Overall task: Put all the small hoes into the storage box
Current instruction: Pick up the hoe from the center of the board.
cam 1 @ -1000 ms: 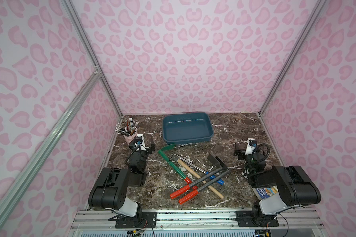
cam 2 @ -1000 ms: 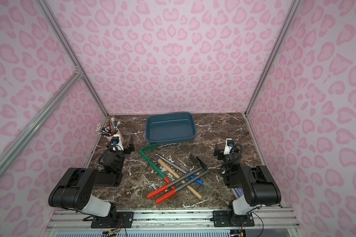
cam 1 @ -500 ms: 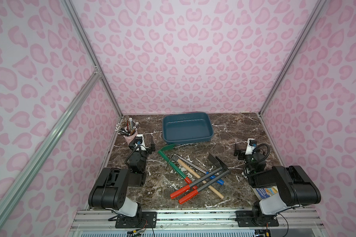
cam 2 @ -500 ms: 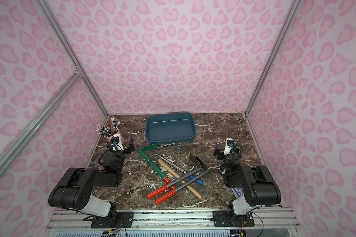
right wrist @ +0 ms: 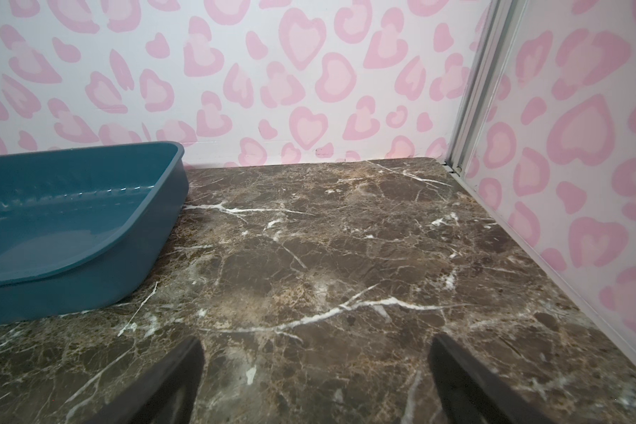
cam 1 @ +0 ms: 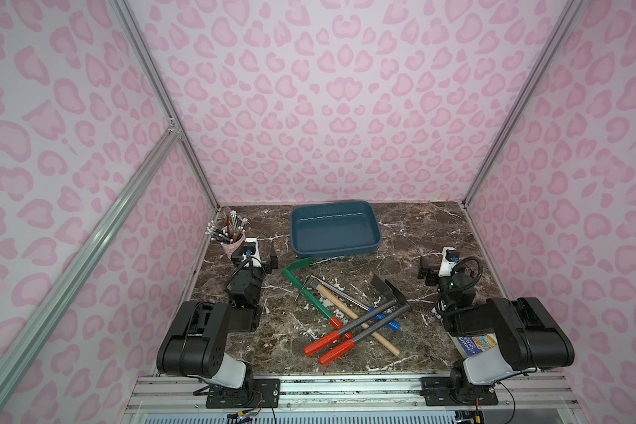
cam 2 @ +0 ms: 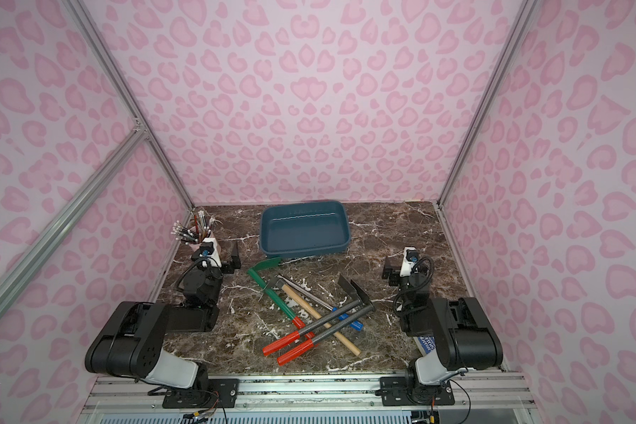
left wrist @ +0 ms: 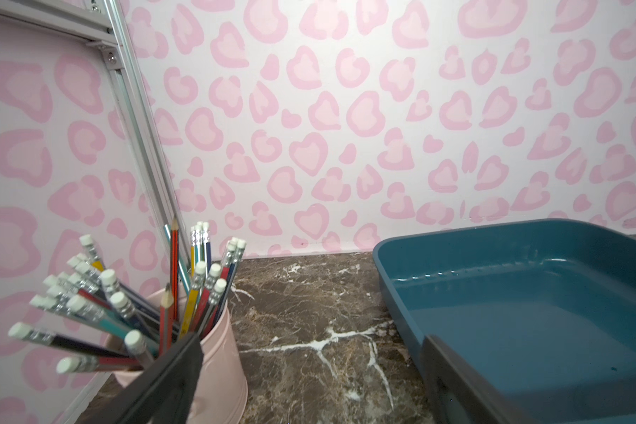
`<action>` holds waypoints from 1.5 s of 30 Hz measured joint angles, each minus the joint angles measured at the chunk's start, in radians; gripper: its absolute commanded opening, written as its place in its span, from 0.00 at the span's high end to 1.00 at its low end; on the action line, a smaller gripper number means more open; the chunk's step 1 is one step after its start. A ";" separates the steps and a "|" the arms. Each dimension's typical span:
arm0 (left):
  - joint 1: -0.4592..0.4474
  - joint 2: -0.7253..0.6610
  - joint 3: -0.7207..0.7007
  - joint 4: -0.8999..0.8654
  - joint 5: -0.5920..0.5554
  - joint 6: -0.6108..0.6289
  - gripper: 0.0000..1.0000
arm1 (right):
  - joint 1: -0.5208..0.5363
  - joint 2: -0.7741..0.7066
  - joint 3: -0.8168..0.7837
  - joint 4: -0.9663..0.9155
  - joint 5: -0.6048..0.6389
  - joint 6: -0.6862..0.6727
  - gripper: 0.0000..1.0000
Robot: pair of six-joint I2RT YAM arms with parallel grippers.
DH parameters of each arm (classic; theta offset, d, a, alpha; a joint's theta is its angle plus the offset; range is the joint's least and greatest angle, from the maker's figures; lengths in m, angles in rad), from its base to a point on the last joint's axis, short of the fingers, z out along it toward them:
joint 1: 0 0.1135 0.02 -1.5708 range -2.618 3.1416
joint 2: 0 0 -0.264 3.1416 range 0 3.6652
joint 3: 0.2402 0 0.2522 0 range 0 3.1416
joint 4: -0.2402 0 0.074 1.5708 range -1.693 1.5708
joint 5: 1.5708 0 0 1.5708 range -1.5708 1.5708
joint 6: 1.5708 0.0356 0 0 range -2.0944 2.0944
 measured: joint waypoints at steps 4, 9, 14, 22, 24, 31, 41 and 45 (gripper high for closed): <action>-0.006 -0.024 0.074 -0.111 0.026 0.019 0.04 | 0.002 -0.042 0.052 -0.079 0.004 0.002 0.00; -0.038 -0.076 0.128 -0.252 0.035 0.046 0.03 | 0.023 -0.078 0.140 -0.255 0.056 0.024 0.00; -0.112 -0.132 0.233 -0.431 0.051 0.044 0.03 | 0.043 -0.079 0.265 -0.465 0.121 0.102 0.00; -0.252 -0.164 0.391 -0.716 0.081 0.039 0.03 | 0.096 -0.084 0.392 -0.756 0.203 0.203 0.00; -0.270 -0.173 0.419 -0.778 0.086 0.040 0.03 | 0.100 -0.091 0.422 -0.805 0.207 0.224 0.00; -0.333 -0.207 0.486 -0.983 0.154 0.052 0.03 | 0.121 -0.175 0.406 -0.919 0.180 0.300 0.00; -0.415 -0.220 0.607 -1.255 0.243 0.059 0.04 | 0.182 -0.193 0.467 -1.103 0.200 0.390 0.00; -0.466 -0.220 0.641 -1.365 0.273 0.063 0.04 | 0.219 -0.194 0.491 -1.173 0.203 0.397 0.00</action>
